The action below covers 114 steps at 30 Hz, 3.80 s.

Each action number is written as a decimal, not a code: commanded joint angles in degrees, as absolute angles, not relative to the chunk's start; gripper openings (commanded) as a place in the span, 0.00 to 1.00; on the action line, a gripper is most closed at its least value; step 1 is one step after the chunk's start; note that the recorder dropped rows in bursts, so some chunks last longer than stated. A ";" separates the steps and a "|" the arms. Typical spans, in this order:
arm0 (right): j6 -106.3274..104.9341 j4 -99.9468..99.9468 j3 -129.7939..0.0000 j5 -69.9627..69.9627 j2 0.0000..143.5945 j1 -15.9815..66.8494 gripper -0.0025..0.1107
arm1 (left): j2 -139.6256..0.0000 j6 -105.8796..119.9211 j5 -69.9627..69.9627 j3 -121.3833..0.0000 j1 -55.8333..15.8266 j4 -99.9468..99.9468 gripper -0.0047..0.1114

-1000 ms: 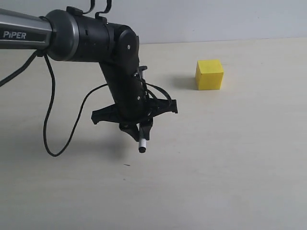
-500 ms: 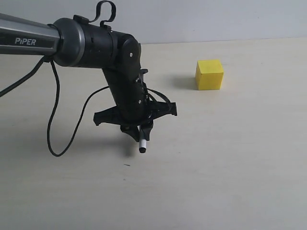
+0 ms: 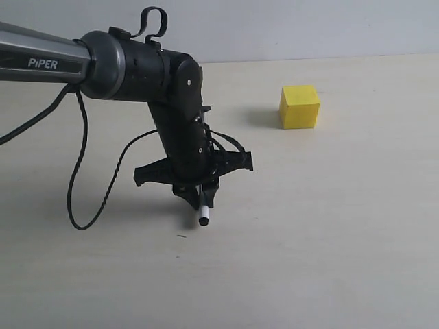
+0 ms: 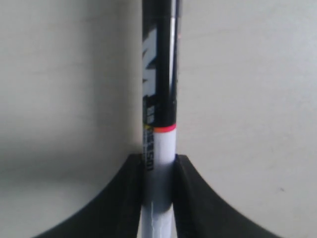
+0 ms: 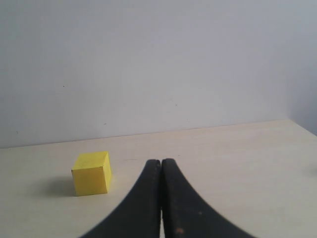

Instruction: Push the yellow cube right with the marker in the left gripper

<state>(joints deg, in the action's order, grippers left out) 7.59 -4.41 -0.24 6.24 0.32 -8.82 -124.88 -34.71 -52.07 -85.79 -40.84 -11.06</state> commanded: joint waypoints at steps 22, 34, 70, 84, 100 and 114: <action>7.79 -4.59 0.00 6.16 0.00 -8.98 0.02 | -124.84 -34.71 -51.69 -85.91 -40.90 -11.36 0.38; 7.79 -4.59 0.00 6.16 0.00 -8.98 0.02 | -111.63 -25.35 -59.55 -85.37 -42.69 -7.47 0.04; 7.79 -4.59 0.00 6.16 0.00 -8.98 0.02 | -91.72 -18.07 -50.94 -71.64 -46.57 -1.43 0.04; 7.79 -4.59 0.00 6.16 0.00 -8.98 0.02 | -72.93 -20.41 -25.18 -48.28 -40.78 10.77 0.04; 7.79 -4.59 0.00 6.16 0.00 -8.98 0.02 | -24.75 -24.83 1.93 -8.67 -19.81 10.77 0.04; 7.79 -4.59 0.00 6.16 0.00 -8.98 0.02 | 0.00 -25.96 -4.54 0.00 -7.23 9.62 0.04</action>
